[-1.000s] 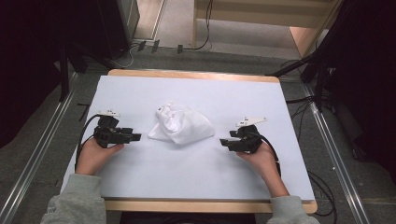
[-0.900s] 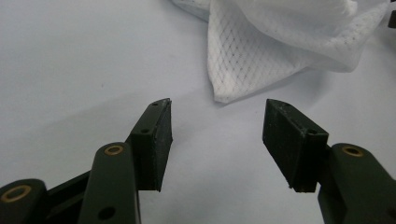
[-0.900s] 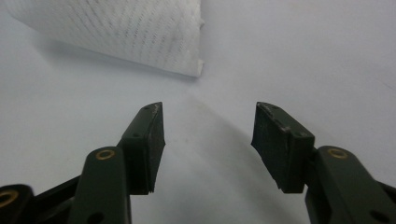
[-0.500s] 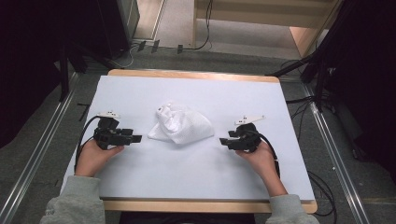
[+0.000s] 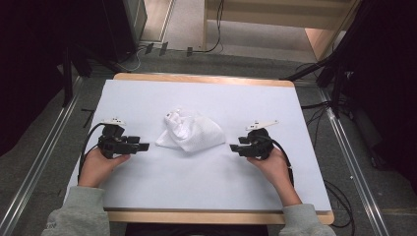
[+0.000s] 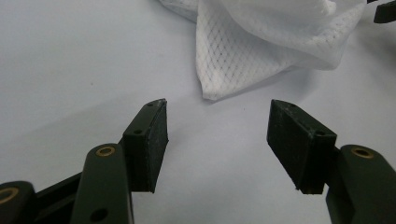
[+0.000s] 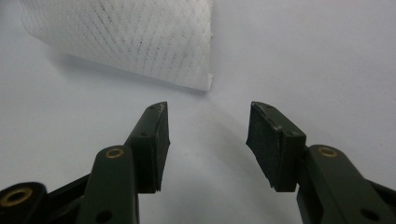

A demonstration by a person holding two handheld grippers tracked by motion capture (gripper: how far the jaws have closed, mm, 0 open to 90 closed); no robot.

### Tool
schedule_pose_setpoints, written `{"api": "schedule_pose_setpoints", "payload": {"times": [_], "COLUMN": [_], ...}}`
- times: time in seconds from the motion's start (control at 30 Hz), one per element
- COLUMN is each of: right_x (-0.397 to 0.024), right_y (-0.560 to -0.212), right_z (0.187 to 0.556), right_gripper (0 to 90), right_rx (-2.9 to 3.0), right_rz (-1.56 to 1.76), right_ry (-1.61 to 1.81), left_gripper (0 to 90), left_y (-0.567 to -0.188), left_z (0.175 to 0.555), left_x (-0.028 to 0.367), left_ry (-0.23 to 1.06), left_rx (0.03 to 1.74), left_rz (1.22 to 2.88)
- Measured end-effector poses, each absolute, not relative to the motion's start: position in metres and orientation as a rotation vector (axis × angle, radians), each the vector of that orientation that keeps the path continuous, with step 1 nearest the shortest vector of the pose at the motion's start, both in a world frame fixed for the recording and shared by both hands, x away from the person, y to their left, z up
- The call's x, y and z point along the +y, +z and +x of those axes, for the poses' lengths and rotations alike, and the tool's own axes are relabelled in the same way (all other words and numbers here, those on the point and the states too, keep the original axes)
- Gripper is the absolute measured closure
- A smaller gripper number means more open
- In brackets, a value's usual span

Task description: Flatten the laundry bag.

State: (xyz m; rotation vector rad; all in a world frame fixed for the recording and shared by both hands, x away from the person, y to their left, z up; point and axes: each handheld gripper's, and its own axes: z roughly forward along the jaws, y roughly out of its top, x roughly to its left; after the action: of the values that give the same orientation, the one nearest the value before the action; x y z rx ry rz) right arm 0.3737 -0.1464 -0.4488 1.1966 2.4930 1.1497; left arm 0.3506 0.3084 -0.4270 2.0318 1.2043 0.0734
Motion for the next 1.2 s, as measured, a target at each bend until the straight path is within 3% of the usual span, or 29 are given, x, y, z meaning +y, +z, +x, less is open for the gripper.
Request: {"api": "schedule_pose_setpoints", "payload": {"times": [0.4, 1.2], "right_x": [-0.138, -0.071], "right_y": [-0.44, -0.399], "right_z": [0.376, 0.422], "right_gripper": [49.6, 46.0], "right_rx": [2.477, 2.523], "right_rz": [1.178, 1.066], "right_ry": [1.184, 1.198], "left_gripper": [39.2, 39.5], "left_y": [-0.425, -0.424], "left_z": [0.344, 0.324], "left_x": [0.309, 0.324], "left_ry": [0.066, 0.095], "left_rx": [1.198, 1.244], "left_rz": [2.012, 1.964]}}
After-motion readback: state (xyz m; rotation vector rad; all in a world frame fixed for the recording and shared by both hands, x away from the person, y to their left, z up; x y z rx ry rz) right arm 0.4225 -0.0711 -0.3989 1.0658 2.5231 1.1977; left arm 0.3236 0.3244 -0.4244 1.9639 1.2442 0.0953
